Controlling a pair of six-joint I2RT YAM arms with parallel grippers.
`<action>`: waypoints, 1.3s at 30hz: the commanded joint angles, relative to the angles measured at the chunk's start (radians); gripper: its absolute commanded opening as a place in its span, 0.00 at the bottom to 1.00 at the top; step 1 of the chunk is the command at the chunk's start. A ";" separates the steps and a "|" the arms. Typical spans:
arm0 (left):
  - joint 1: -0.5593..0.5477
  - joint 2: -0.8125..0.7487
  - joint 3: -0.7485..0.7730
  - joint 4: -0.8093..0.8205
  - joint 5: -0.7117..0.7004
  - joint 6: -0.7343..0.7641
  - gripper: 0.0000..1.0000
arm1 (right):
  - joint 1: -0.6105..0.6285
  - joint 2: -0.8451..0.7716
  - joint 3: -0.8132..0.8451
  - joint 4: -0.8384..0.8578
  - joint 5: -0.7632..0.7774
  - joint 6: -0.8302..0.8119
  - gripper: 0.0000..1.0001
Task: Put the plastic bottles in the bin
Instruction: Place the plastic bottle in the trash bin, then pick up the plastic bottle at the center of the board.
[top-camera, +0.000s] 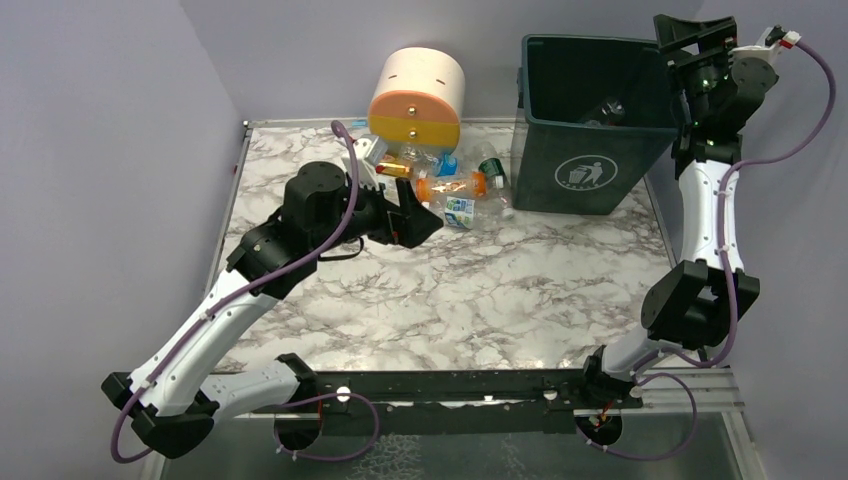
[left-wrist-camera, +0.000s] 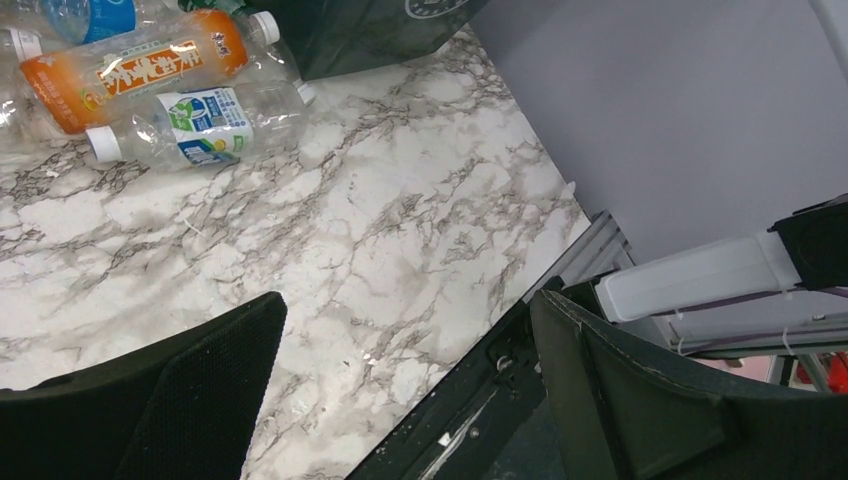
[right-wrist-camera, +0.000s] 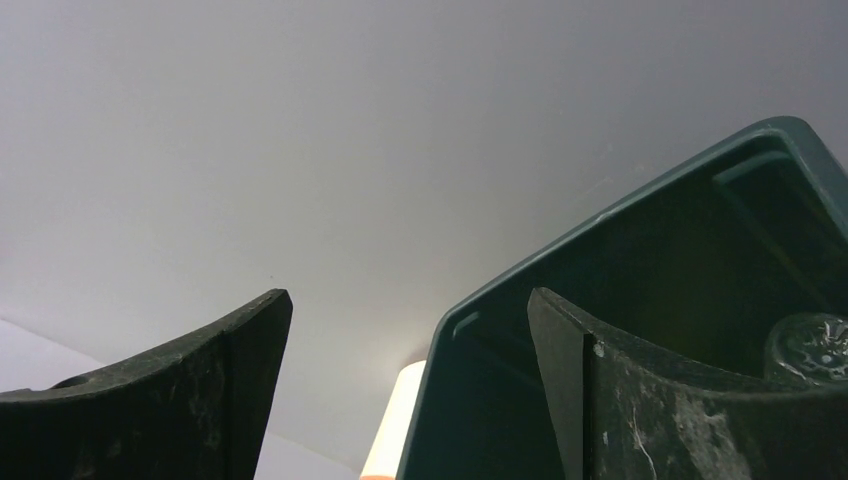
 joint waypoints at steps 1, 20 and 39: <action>-0.002 0.043 0.079 -0.031 -0.034 -0.001 0.99 | -0.008 0.003 0.047 -0.028 -0.023 -0.012 0.91; 0.151 0.283 0.070 0.005 -0.098 -0.074 0.99 | 0.071 -0.365 -0.195 -0.106 -0.366 -0.153 0.93; 0.453 0.457 0.011 0.076 -0.340 -0.002 0.99 | 0.212 -0.591 -0.529 -0.243 -0.405 -0.292 0.94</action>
